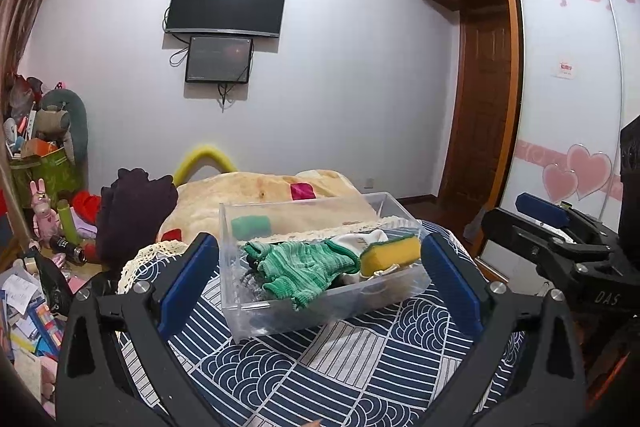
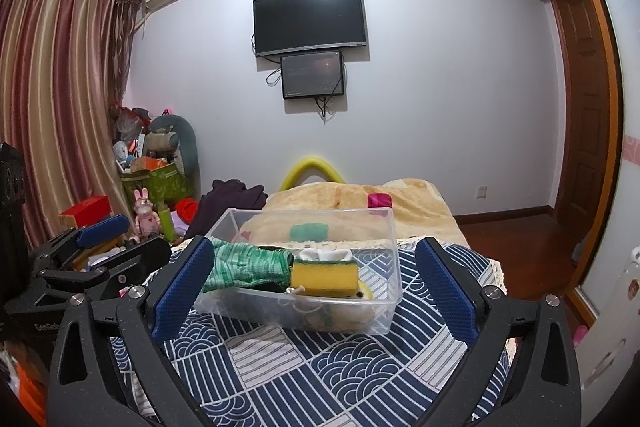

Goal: Organize soft objects

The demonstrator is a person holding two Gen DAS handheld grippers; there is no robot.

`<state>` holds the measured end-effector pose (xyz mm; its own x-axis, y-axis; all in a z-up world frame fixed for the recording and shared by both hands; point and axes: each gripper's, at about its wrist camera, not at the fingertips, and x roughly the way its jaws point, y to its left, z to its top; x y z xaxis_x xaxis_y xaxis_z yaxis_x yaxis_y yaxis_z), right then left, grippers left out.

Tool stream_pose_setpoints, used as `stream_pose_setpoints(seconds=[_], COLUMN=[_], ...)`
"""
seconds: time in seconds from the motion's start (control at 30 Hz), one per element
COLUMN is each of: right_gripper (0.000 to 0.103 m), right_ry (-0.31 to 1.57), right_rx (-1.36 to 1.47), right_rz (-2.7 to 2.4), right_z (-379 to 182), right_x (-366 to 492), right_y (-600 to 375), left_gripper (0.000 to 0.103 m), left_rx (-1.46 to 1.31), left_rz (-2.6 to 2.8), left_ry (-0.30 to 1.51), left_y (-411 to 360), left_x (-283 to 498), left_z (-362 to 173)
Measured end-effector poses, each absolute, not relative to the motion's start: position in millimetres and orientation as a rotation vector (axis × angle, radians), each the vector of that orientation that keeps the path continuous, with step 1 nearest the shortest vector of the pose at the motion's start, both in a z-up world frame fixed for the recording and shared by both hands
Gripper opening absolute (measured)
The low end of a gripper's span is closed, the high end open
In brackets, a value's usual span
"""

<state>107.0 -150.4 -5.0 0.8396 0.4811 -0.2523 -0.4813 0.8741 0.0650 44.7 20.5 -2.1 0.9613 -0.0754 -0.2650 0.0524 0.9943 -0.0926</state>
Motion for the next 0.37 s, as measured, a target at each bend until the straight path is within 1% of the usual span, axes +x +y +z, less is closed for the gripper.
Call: stream_pose_setpoints(seconds=[0.37], right_gripper=[0.103], right_ry=[0.277], right_rx=[-0.006], right_rz=[0.515], right_z=[-7.7], right_x=[108.0], right_y=[-146.7], left_gripper=[0.102], left_rx=[-0.078], left_rz=[-0.048], left_ry=[0.287], left_y=[18.6], left_x=[45.8], left_z=[-2.7])
